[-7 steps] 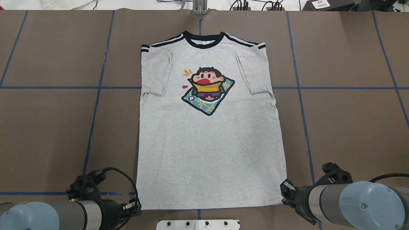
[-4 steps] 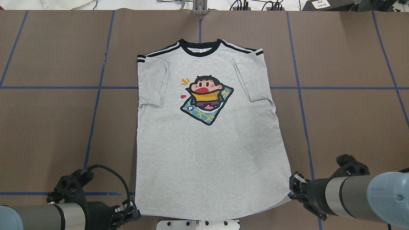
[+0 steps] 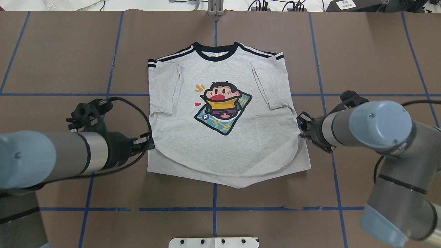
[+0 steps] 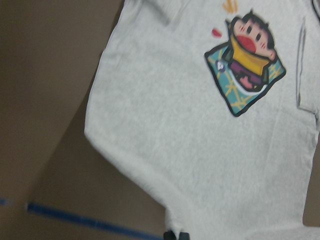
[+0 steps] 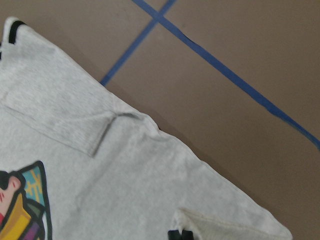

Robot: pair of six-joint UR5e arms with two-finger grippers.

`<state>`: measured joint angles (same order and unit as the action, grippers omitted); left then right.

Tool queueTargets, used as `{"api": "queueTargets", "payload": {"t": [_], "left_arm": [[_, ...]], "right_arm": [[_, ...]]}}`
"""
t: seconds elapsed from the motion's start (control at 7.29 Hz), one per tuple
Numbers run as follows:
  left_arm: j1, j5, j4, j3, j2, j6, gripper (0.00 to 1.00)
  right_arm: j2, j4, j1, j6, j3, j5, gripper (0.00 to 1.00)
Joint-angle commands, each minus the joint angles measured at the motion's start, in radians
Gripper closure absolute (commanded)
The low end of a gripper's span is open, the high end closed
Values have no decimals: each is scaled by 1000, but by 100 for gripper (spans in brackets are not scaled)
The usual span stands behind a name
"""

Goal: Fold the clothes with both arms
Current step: 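Lift the hem with both grippers and fold it up toward the collar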

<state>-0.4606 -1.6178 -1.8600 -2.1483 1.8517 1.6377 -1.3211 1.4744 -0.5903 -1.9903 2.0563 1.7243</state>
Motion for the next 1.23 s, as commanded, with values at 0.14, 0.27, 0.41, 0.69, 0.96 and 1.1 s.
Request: {"api": "queueTargets", "payload": {"t": [0.14, 0.27, 0.41, 0.69, 0.96, 1.1], "left_arm": [[-192, -13, -141, 362, 156, -179, 100], [-222, -13, -210, 448, 182, -183, 100], [-239, -13, -237, 506, 202, -200, 100], [-259, -8, -322, 635, 244, -251, 100], [-285, -5, -411, 749, 270, -301, 100], [-286, -2, -445, 793, 279, -306, 100]], "right_arm": [[309, 7, -163, 174, -415, 38, 100], [385, -73, -193, 182, -556, 37, 100], [407, -168, -216, 195, -665, 38, 100], [463, -209, -238, 208, -773, 38, 100], [502, -296, -252, 214, -881, 34, 100], [519, -316, -252, 215, -921, 29, 100]]}}
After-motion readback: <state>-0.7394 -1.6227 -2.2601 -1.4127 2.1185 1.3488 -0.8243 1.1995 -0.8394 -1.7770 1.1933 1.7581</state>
